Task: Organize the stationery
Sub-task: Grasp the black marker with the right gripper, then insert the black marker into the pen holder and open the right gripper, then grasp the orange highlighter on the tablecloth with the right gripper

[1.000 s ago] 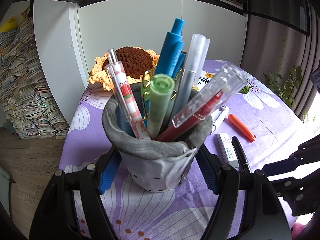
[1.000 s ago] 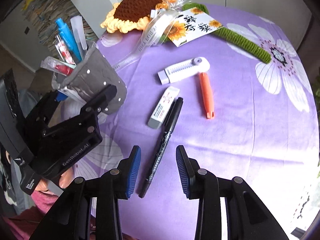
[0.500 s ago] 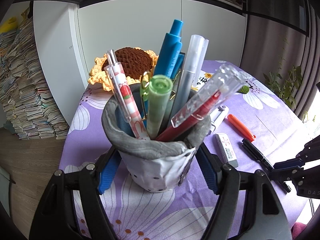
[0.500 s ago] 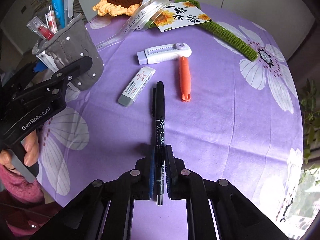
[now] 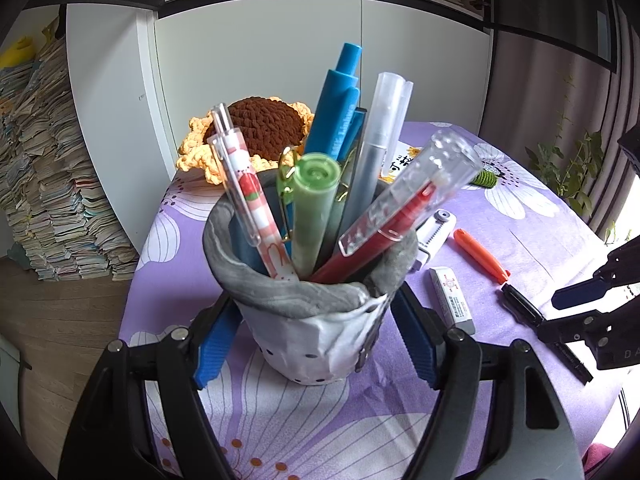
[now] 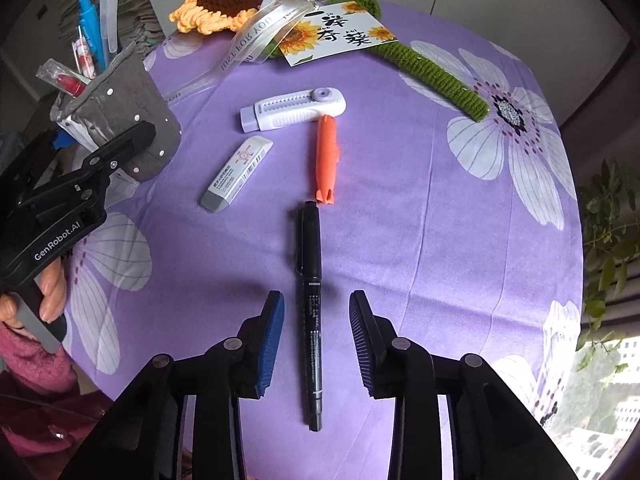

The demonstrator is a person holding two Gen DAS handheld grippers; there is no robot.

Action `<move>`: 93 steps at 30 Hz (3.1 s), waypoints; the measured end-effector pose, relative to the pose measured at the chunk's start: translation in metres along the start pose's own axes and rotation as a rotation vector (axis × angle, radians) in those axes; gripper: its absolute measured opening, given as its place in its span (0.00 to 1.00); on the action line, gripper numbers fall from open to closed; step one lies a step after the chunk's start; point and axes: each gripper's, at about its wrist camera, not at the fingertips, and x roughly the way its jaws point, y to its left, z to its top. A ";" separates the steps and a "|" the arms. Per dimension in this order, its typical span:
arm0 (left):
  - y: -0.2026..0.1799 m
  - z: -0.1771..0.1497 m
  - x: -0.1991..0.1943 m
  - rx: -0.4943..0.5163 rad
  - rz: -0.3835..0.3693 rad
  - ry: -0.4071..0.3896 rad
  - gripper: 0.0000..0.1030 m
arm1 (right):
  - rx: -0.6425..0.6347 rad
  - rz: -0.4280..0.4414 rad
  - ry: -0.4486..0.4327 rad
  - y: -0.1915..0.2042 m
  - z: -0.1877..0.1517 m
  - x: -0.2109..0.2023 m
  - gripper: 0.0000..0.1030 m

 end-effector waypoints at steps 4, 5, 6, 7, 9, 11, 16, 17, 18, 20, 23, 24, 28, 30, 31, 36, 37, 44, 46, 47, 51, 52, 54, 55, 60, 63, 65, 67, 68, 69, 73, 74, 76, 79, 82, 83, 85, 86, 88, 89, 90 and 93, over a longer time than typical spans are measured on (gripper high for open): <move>0.000 0.000 0.000 0.000 0.000 0.000 0.72 | 0.021 0.023 -0.011 0.003 0.022 0.009 0.33; 0.000 0.000 0.000 0.000 0.000 0.000 0.72 | 0.026 0.032 -0.010 0.002 0.025 0.010 0.33; 0.000 0.000 0.000 0.000 0.000 0.000 0.72 | 0.032 0.039 -0.007 0.002 0.028 0.013 0.33; 0.000 0.000 0.000 0.000 0.000 0.000 0.72 | 0.037 0.044 -0.002 0.002 0.031 0.015 0.33; 0.000 0.000 0.000 0.000 0.000 0.000 0.72 | 0.038 0.051 0.004 0.001 0.035 0.019 0.33; 0.000 0.000 0.000 0.000 0.000 0.000 0.72 | 0.030 0.046 0.004 0.004 0.035 0.021 0.33; 0.000 0.000 0.000 0.000 0.000 0.000 0.72 | 0.008 0.015 -0.023 0.012 0.038 0.021 0.27; 0.000 0.000 0.000 0.000 0.000 0.000 0.72 | -0.004 0.001 -0.027 0.013 0.039 0.021 0.15; 0.000 0.000 0.000 -0.001 0.000 0.000 0.72 | -0.009 0.004 -0.026 0.013 0.039 0.022 0.15; 0.000 0.000 0.000 0.000 0.000 0.000 0.72 | 0.012 0.032 -0.017 0.015 0.040 0.020 0.15; 0.000 0.000 0.000 -0.001 0.000 0.000 0.72 | 0.024 0.057 -0.068 0.013 0.039 0.003 0.15; 0.000 0.000 0.000 -0.001 0.000 0.001 0.72 | 0.030 0.071 -0.091 0.012 0.038 -0.005 0.15; 0.000 0.000 0.000 0.000 0.000 0.000 0.72 | 0.043 0.127 -0.208 0.012 0.039 -0.049 0.15; 0.000 0.000 0.000 0.000 0.000 0.000 0.72 | 0.030 0.140 -0.291 0.018 0.038 -0.073 0.15; 0.000 0.000 0.000 0.000 0.000 0.000 0.72 | 0.018 0.150 -0.342 0.020 0.033 -0.085 0.15; 0.000 0.000 0.000 -0.001 0.000 0.000 0.72 | -0.052 0.200 -0.567 0.041 0.048 -0.138 0.15; 0.000 0.000 0.000 -0.001 0.000 0.000 0.72 | -0.067 0.215 -0.605 0.047 0.051 -0.148 0.15; -0.001 -0.001 0.000 -0.001 -0.001 0.002 0.72 | -0.114 0.327 -0.747 0.075 0.096 -0.179 0.15; -0.001 -0.001 0.000 -0.001 -0.001 0.002 0.72 | -0.111 0.347 -0.751 0.082 0.110 -0.171 0.15; -0.001 -0.001 0.000 -0.001 -0.001 0.002 0.72 | -0.112 0.358 -0.745 0.084 0.116 -0.165 0.15; -0.002 -0.001 0.000 -0.001 -0.001 0.002 0.72 | -0.123 0.369 -0.722 0.093 0.133 -0.140 0.15; -0.001 -0.001 0.000 -0.001 -0.001 0.002 0.72 | -0.127 0.363 -0.717 0.094 0.135 -0.135 0.15; -0.002 -0.001 0.000 -0.001 -0.001 0.002 0.72 | -0.134 0.351 -0.697 0.095 0.138 -0.125 0.15; -0.001 -0.001 0.000 -0.001 -0.001 0.002 0.72 | -0.138 0.351 -0.685 0.095 0.139 -0.121 0.15; -0.001 -0.001 0.000 -0.001 -0.001 0.002 0.72 | -0.175 0.336 -0.636 0.100 0.134 -0.103 0.15; -0.001 -0.001 0.000 -0.001 -0.001 0.002 0.72 | -0.198 0.329 -0.584 0.103 0.130 -0.093 0.15; -0.002 -0.001 0.000 -0.001 -0.001 0.002 0.72 | -0.200 0.323 -0.548 0.102 0.126 -0.088 0.15; -0.001 -0.001 0.001 -0.002 -0.002 0.004 0.73 | -0.188 0.318 -0.530 0.096 0.121 -0.089 0.15; -0.002 -0.001 0.001 -0.002 -0.002 0.004 0.73 | -0.178 0.317 -0.527 0.092 0.118 -0.091 0.16; -0.002 -0.001 0.001 -0.002 -0.002 0.005 0.73 | -0.161 0.317 -0.530 0.086 0.114 -0.094 0.20; -0.003 -0.001 0.001 -0.003 -0.002 0.007 0.73 | -0.077 0.295 -0.561 0.053 0.093 -0.105 0.48; -0.004 -0.002 0.001 -0.004 -0.002 0.008 0.73 | -0.053 0.263 -0.557 0.045 0.088 -0.103 0.56; -0.004 -0.002 0.001 -0.004 -0.002 0.008 0.73 | -0.011 0.187 -0.513 0.028 0.079 -0.090 0.57; -0.004 -0.002 0.001 -0.004 -0.002 0.009 0.73 | 0.057 0.106 -0.365 0.003 0.069 -0.051 0.57; -0.004 -0.002 0.001 -0.004 -0.002 0.008 0.73 | 0.140 0.079 -0.242 -0.019 0.059 -0.013 0.57; -0.004 -0.002 0.001 -0.004 -0.002 0.009 0.73 | 0.159 0.083 -0.222 -0.024 0.054 -0.003 0.56; -0.003 -0.001 0.002 -0.006 -0.002 0.011 0.73 | 0.170 0.086 -0.203 -0.029 0.047 0.009 0.56; -0.004 -0.002 0.003 -0.007 -0.002 0.013 0.73 | 0.164 0.082 -0.202 -0.028 0.044 0.012 0.55; -0.005 -0.003 0.003 -0.009 -0.002 0.017 0.73 | 0.143 0.066 -0.219 -0.025 0.042 0.015 0.55; -0.004 -0.004 0.003 -0.010 -0.002 0.018 0.73 | 0.130 0.054 -0.228 -0.023 0.042 0.016 0.49; -0.004 -0.004 0.003 -0.011 -0.002 0.020 0.73 | 0.116 0.045 -0.235 -0.021 0.042 0.017 0.39; -0.003 -0.004 0.004 -0.014 -0.003 0.026 0.73 | 0.114 0.049 -0.193 -0.018 0.046 0.028 0.19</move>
